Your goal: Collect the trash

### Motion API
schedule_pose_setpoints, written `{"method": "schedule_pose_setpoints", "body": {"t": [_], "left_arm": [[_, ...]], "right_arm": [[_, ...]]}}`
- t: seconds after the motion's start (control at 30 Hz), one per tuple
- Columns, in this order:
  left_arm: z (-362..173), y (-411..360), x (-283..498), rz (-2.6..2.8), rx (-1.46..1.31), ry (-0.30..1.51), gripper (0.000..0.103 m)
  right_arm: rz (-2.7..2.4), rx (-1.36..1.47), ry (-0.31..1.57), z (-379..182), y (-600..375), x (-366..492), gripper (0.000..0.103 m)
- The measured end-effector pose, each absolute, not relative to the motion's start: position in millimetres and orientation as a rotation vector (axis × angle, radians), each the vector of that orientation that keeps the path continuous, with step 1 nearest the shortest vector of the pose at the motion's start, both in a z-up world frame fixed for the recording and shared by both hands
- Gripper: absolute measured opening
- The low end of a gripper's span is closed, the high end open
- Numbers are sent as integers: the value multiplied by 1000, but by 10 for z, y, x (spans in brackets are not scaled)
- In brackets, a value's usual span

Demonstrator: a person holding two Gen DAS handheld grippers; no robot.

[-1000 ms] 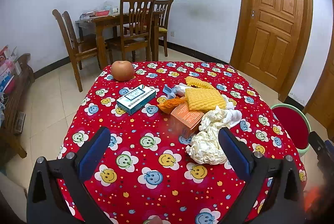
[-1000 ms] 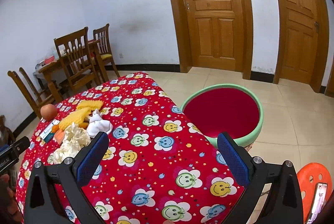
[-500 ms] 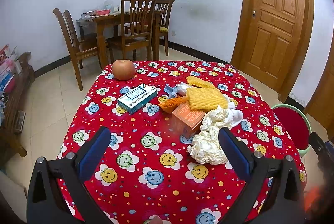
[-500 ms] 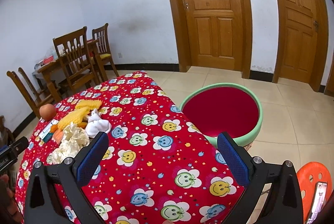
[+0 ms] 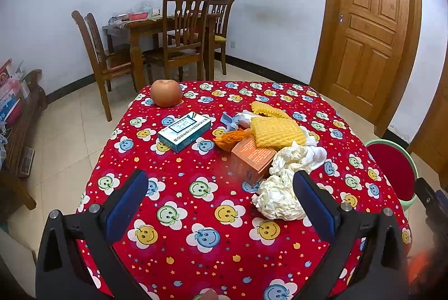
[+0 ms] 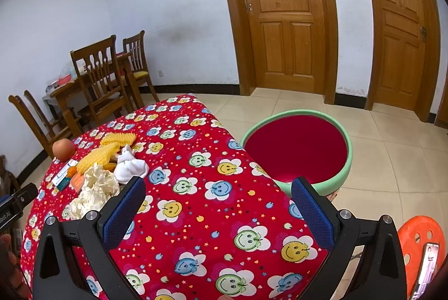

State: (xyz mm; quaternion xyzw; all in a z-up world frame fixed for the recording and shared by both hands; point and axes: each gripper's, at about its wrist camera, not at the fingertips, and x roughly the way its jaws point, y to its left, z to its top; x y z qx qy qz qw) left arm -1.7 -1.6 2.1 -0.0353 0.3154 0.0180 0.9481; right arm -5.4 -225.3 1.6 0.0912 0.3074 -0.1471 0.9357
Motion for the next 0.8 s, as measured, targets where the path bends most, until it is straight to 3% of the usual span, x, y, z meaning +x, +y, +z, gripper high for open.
{"method": "schedule_pose_setpoints", "body": {"t": [0.8], "left_arm": [[22,-20,-19,37,-71,644,101]], "right_arm": [[-303,190,633,-23,-2248,-62,103]]}}
